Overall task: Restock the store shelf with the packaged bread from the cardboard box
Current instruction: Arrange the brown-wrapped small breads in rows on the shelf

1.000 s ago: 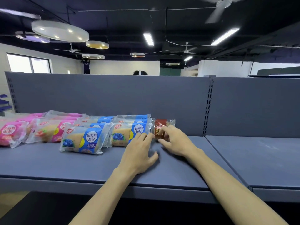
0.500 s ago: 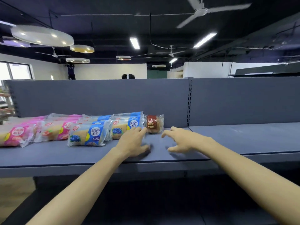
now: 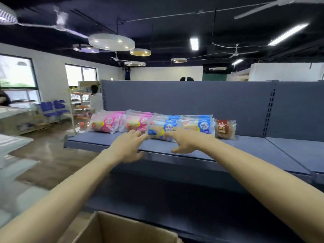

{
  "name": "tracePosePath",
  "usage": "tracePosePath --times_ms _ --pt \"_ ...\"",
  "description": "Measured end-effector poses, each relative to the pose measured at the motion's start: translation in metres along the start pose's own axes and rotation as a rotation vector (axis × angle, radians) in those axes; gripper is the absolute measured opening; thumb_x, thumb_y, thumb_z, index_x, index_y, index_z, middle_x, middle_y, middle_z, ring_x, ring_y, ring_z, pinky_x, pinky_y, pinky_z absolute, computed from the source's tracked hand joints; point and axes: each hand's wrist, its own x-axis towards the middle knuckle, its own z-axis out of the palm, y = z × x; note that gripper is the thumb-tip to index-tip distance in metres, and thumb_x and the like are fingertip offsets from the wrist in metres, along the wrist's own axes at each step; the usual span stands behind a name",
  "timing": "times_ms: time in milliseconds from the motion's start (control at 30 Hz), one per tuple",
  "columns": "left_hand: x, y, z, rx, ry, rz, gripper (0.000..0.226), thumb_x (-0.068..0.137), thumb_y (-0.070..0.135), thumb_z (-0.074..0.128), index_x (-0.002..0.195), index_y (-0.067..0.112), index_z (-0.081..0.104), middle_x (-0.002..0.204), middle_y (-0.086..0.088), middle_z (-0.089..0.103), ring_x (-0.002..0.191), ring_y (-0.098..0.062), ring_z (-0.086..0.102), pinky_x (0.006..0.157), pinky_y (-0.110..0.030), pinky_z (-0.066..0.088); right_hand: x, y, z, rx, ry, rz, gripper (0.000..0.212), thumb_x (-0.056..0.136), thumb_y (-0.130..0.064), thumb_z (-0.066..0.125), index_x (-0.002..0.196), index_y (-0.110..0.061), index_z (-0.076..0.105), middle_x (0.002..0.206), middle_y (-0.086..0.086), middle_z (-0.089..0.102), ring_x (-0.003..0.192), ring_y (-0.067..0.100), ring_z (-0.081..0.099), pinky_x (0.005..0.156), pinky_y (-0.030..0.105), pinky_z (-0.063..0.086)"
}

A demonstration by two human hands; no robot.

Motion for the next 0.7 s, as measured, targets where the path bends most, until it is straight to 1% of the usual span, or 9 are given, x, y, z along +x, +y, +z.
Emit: tracePosePath --times_ms 67,133,200,267,367,467,600,633,700 --pt "-0.030 -0.028 -0.004 0.020 -0.032 -0.062 0.054 0.088 0.048 0.057 0.134 0.023 0.044 0.128 0.000 0.052 0.118 -0.023 0.050 0.092 -0.039 0.047 0.016 -0.034 -0.004 0.028 0.006 -0.069 0.061 0.095 -0.037 0.060 0.149 -0.026 0.033 0.150 0.002 0.038 0.129 0.028 0.045 0.100 0.041 0.043" --pt "-0.059 -0.052 -0.004 0.044 -0.049 -0.112 0.052 0.087 0.046 0.059 0.132 0.024 0.044 0.124 0.000 0.053 0.117 -0.022 0.049 0.092 -0.038 0.047 0.032 -0.065 -0.004 0.020 0.024 -0.120 0.059 0.093 -0.039 0.061 0.146 -0.028 0.035 0.145 0.004 0.040 0.129 0.029 0.044 0.101 0.044 0.043" --pt "-0.086 -0.068 -0.002 0.034 -0.068 -0.150 0.050 0.086 0.045 0.059 0.129 0.024 0.045 0.119 0.000 0.054 0.115 -0.023 0.049 0.091 -0.039 0.046 0.044 -0.094 -0.003 0.022 0.019 -0.151 0.060 0.093 -0.040 0.060 0.145 -0.028 0.033 0.139 0.004 0.044 0.120 0.030 0.051 0.095 0.045 0.047" --pt "-0.113 -0.077 0.004 -0.002 -0.092 -0.174 0.052 0.087 0.046 0.058 0.131 0.023 0.045 0.120 -0.001 0.054 0.114 -0.024 0.051 0.090 -0.040 0.047 0.051 -0.121 0.001 0.024 0.028 -0.199 0.059 0.094 -0.038 0.060 0.146 -0.026 0.032 0.134 0.004 0.045 0.110 0.030 0.057 0.086 0.043 0.049" --pt "-0.154 -0.081 0.032 -0.057 -0.145 -0.182 0.053 0.086 0.046 0.059 0.131 0.023 0.044 0.119 -0.002 0.052 0.111 -0.025 0.051 0.085 -0.041 0.050 0.051 -0.155 0.024 0.047 0.037 -0.262 0.058 0.094 -0.041 0.060 0.144 -0.029 0.033 0.132 0.003 0.046 0.108 0.030 0.059 0.087 0.045 0.051" --pt "-0.198 -0.066 0.077 -0.135 -0.259 -0.212 0.050 0.086 0.044 0.059 0.129 0.021 0.044 0.119 -0.002 0.050 0.111 -0.025 0.051 0.082 -0.041 0.050 0.041 -0.178 0.075 0.080 -0.066 -0.294 0.058 0.094 -0.043 0.060 0.144 -0.033 0.032 0.132 0.001 0.045 0.106 0.029 0.060 0.084 0.043 0.050" --pt "-0.253 -0.026 0.139 -0.269 -0.430 -0.252 0.052 0.088 0.044 0.057 0.133 0.022 0.043 0.123 0.000 0.048 0.117 -0.022 0.049 0.085 -0.039 0.049 0.020 -0.196 0.169 0.160 -0.276 -0.295 0.061 0.093 -0.044 0.061 0.145 -0.034 0.031 0.132 0.001 0.045 0.102 0.026 0.060 0.076 0.036 0.046" --pt "-0.266 -0.017 0.154 -0.307 -0.465 -0.266 0.053 0.087 0.044 0.057 0.133 0.023 0.043 0.123 0.000 0.049 0.117 -0.021 0.049 0.085 -0.038 0.048 0.015 -0.199 0.193 0.181 -0.328 -0.286 0.062 0.092 -0.043 0.063 0.145 -0.034 0.032 0.133 0.000 0.045 0.105 0.025 0.060 0.078 0.037 0.047" --pt "-0.288 0.002 0.180 -0.359 -0.546 -0.302 0.052 0.084 0.045 0.057 0.130 0.024 0.045 0.118 0.000 0.049 0.116 -0.022 0.050 0.087 -0.038 0.047 0.007 -0.205 0.237 0.220 -0.426 -0.274 0.064 0.090 -0.043 0.064 0.145 -0.034 0.032 0.137 0.001 0.045 0.114 0.027 0.058 0.088 0.040 0.050"
